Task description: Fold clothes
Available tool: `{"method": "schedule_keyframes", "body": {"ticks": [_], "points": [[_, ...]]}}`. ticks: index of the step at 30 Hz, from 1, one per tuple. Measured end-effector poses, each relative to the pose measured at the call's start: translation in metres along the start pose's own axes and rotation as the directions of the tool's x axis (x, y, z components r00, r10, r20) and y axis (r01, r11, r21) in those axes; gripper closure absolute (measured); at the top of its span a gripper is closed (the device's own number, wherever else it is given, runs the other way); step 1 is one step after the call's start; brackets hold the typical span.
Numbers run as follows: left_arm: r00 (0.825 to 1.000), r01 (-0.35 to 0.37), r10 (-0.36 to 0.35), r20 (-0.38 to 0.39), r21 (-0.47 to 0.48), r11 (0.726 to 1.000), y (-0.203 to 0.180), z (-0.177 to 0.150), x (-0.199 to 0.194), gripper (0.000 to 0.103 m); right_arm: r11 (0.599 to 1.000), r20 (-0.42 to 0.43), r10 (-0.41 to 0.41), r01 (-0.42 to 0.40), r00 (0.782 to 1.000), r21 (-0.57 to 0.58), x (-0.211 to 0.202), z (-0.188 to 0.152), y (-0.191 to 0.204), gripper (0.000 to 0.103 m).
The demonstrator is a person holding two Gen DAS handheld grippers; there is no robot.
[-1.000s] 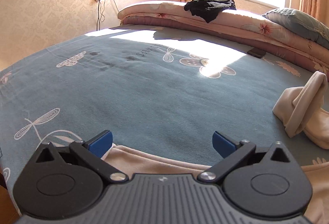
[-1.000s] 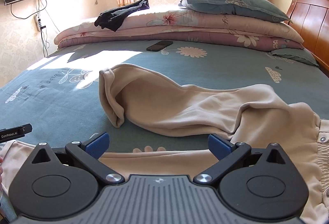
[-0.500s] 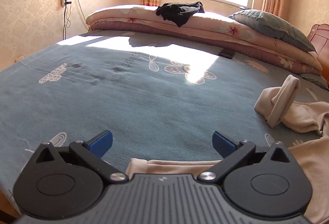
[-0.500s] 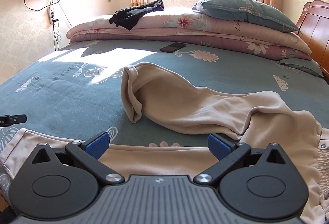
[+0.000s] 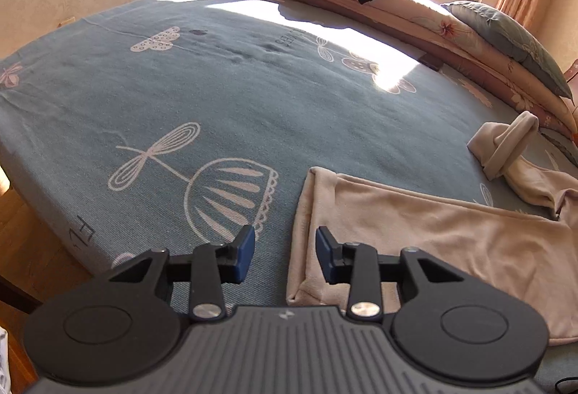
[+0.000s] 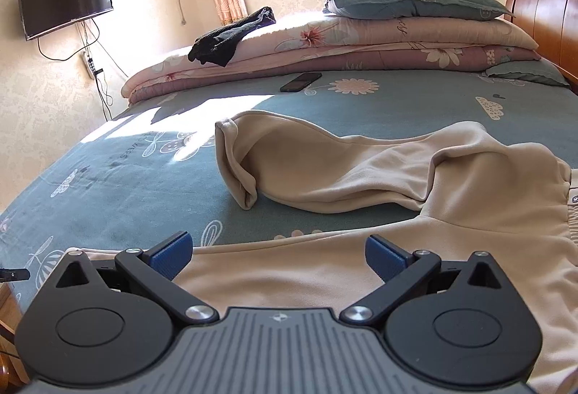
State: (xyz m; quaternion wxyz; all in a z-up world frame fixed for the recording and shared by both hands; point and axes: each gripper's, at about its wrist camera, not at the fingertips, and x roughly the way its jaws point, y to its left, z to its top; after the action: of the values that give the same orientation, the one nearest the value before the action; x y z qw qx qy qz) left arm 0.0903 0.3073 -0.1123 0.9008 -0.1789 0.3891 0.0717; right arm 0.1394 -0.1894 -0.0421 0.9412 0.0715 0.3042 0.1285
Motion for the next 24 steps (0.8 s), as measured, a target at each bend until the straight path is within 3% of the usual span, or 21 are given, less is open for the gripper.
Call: {"method": "schedule_keyframes", "body": {"ticks": [2, 5, 8, 9, 10, 11, 14, 15, 18, 20, 24], "points": [[0.998, 0.046, -0.048, -0.044, -0.053, 0.998, 0.005, -0.011, 0.011, 0.067, 1.0, 0.004, -0.003, 0.003, 1.0, 0.007, -0.002, -0.003, -0.002, 0.0], [0.997, 0.03, -0.034, -0.075, -0.058, 0.998, 0.003, -0.027, 0.026, 0.067, 1.0, -0.003, -0.006, 0.006, 1.0, 0.026, -0.004, -0.009, -0.005, 0.0], [0.996, 0.075, -0.08, -0.029, -0.131, 0.989, 0.01, -0.03, 0.029, 0.069, 0.999, -0.025, -0.012, 0.013, 1.0, 0.033, -0.001, -0.016, -0.006, 0.0], [0.993, 0.111, -0.115, -0.014, -0.175, 0.978, 0.016, -0.03, 0.03, 0.074, 0.999, -0.031, -0.013, 0.014, 0.999, 0.029, 0.0, -0.017, -0.006, 0.0], [0.985, 0.169, -0.173, 0.001, -0.218, 0.961, 0.022, -0.029, 0.032, 0.086, 1.0, -0.037, -0.014, 0.015, 0.999, 0.024, 0.001, -0.018, -0.006, 0.0], [0.973, 0.224, -0.229, 0.011, -0.249, 0.942, 0.028, -0.028, 0.034, 0.087, 1.0, -0.041, -0.019, 0.02, 0.999, 0.016, 0.002, -0.019, -0.005, 0.0], [0.917, 0.391, -0.392, 0.076, -0.373, 0.841, 0.05, -0.028, 0.037, 0.089, 1.0, -0.044, -0.026, 0.026, 0.999, -0.001, 0.006, -0.019, 0.0, 0.0], [0.92, 0.385, -0.383, 0.086, -0.392, 0.836, 0.056, -0.028, 0.038, 0.089, 1.0, -0.05, -0.021, 0.021, 0.999, 0.001, 0.008, -0.019, 0.001, 0.0], [0.979, 0.188, -0.202, 0.0, -0.365, 0.912, 0.064, -0.029, 0.043, 0.09, 1.0, -0.063, -0.009, 0.009, 0.998, 0.005, 0.014, -0.02, 0.005, 0.0], [0.976, 0.205, -0.217, 0.01, -0.369, 0.907, 0.064, -0.03, 0.04, 0.088, 1.0, -0.07, -0.004, 0.004, 0.998, -0.005, 0.016, -0.021, 0.009, 0.0], [0.989, 0.149, -0.141, 0.049, -0.26, 0.954, 0.045, -0.021, 0.023, 0.09, 0.999, -0.075, -0.012, 0.009, 0.997, -0.032, 0.018, -0.022, 0.015, 0.0]]}}
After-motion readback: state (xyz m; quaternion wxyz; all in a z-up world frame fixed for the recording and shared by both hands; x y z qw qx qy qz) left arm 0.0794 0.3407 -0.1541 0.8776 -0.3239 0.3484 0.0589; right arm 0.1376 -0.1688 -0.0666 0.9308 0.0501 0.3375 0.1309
